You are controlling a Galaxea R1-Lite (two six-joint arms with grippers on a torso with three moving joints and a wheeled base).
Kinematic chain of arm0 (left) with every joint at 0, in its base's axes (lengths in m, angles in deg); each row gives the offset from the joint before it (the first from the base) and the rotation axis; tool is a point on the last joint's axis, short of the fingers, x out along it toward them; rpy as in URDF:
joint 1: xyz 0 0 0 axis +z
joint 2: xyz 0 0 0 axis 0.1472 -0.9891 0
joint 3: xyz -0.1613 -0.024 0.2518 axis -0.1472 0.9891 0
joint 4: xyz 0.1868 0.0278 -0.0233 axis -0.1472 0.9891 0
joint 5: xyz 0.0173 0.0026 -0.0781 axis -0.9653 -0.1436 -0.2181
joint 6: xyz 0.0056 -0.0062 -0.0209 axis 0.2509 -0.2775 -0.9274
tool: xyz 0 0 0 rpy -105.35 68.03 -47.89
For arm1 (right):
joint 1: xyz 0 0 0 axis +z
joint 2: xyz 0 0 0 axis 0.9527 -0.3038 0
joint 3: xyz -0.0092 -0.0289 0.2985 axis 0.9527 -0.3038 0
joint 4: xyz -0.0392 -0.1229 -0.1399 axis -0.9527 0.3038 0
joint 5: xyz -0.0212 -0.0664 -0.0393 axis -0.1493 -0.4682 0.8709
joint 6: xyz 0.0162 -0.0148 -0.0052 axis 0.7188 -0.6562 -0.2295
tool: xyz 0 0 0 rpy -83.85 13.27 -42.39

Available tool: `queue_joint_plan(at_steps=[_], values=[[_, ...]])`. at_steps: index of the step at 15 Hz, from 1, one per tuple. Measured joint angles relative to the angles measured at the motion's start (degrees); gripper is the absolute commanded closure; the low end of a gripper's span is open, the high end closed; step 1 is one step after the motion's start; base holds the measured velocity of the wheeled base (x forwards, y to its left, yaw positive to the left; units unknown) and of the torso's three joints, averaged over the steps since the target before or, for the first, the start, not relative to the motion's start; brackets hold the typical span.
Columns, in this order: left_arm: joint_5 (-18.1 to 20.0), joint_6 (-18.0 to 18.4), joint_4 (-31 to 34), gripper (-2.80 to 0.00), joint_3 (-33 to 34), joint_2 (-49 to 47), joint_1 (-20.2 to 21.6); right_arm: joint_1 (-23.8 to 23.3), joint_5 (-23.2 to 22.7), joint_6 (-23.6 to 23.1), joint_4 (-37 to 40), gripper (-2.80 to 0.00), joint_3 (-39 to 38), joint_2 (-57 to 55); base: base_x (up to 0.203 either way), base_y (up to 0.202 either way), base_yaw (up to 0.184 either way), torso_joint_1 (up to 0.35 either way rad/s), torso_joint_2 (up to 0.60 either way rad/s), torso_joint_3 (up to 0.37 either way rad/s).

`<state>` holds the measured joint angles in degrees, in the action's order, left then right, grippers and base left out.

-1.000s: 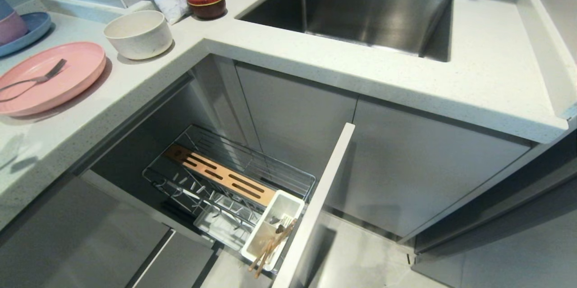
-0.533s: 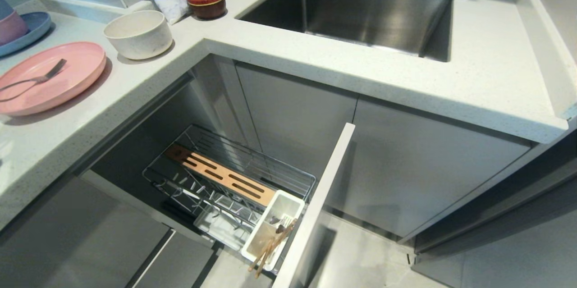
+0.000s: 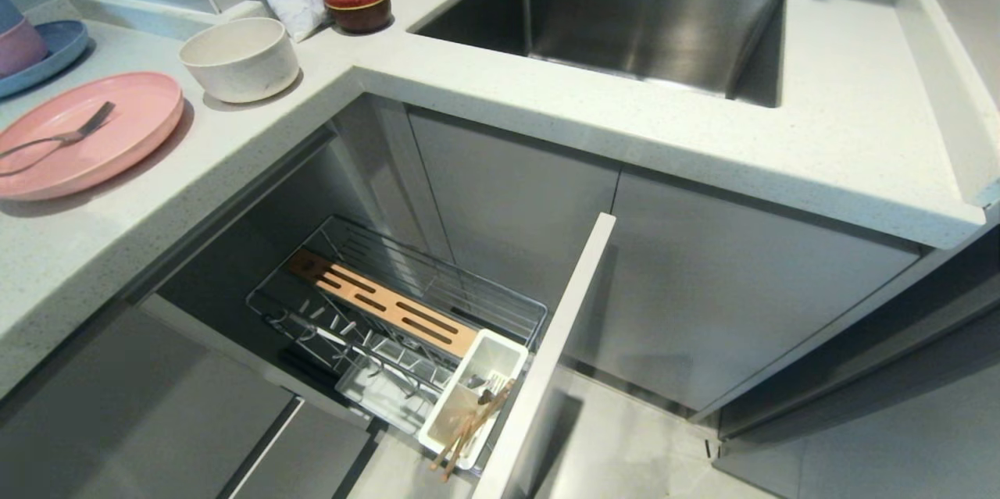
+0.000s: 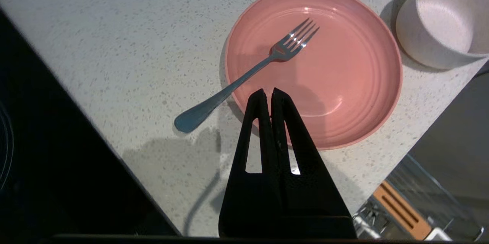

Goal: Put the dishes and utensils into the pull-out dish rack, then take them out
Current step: Pick up the fork and place it in the cupboard

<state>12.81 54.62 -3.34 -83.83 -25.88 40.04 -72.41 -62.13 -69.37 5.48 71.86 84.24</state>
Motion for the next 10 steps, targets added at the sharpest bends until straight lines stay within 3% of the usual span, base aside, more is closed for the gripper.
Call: queue_joint_plan(at_steps=[6,8,10], values=[[16.5,10.8,1.5,0.00,-0.2,-5.6,4.6,0.0,0.0,0.0,0.0,0.00,0.0,0.0,0.000,0.000,0.000,0.000,0.00,0.000],[19.6,15.8,3.4,0.00,-0.2,-7.2,5.4,0.0,0.0,0.0,0.0,0.00,0.0,0.0,0.000,0.000,0.000,0.000,0.00,0.000],[21.2,17.9,3.5,0.00,-0.2,-8.9,5.8,0.0,0.0,0.0,0.0,0.00,0.0,0.0,0.000,0.000,0.000,0.000,0.00,0.000]])
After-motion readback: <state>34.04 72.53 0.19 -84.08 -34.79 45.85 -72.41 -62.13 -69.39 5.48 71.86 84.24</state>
